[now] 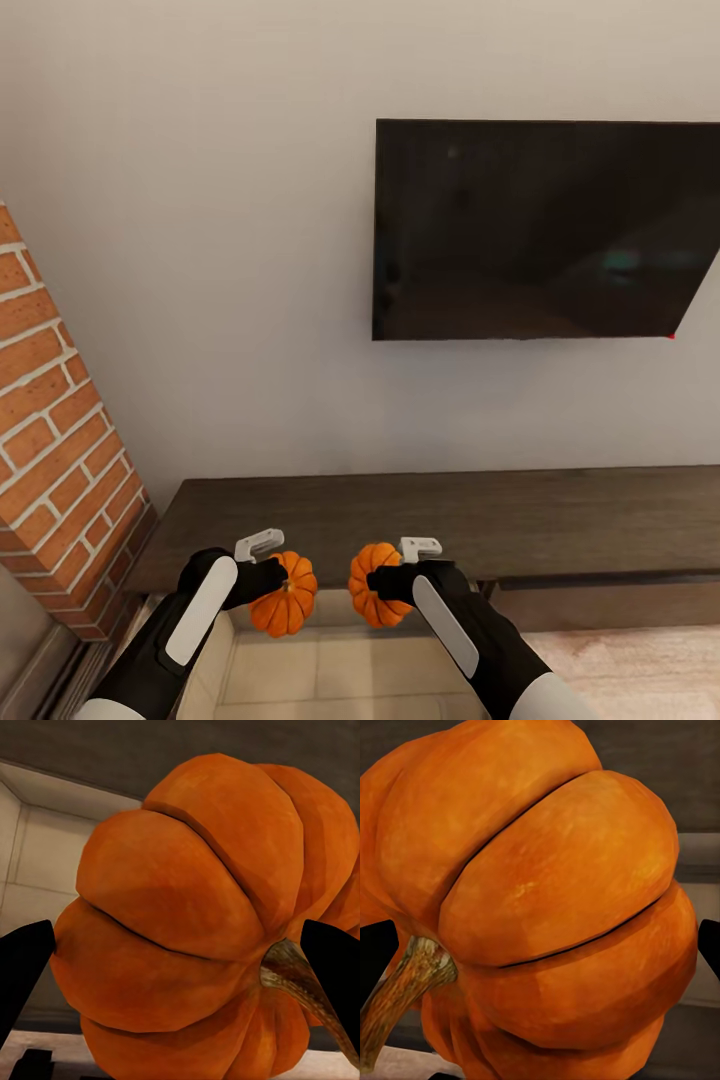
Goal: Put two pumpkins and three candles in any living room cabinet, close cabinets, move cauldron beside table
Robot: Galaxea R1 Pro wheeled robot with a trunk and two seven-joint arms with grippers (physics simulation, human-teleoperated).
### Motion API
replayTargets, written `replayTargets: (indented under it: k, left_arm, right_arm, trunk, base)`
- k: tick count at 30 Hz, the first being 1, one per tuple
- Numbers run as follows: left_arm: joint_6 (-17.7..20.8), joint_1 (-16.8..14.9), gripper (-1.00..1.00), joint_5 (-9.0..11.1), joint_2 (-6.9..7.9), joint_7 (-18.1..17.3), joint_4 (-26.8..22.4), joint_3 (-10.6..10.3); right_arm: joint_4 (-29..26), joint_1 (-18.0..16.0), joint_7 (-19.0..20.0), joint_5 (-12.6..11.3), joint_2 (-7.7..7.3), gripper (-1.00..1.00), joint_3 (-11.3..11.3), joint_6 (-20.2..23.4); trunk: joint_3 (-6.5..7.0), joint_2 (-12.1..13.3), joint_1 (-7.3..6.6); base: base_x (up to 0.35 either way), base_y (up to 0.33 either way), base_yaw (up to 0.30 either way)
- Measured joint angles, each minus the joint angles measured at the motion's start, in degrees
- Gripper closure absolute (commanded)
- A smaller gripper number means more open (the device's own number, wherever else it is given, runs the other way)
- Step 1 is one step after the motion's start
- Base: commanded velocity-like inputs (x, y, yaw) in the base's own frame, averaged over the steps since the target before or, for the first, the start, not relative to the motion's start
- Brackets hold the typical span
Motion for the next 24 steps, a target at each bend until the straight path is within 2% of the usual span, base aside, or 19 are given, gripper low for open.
replayTargets:
  k: [24]
  left_arm:
    - [-0.06, -0.07, 1.0, 0.0, -0.05, 0.06, 0.48, 0.0]
  right_arm:
    - [-1.92, 0.01, 0.14, -0.23, 0.03, 1.0, -0.05, -0.04]
  trunk:
    - [-4.31, -9.63, 5.27]
  base:
    - [0.0, 0.0, 0.0]
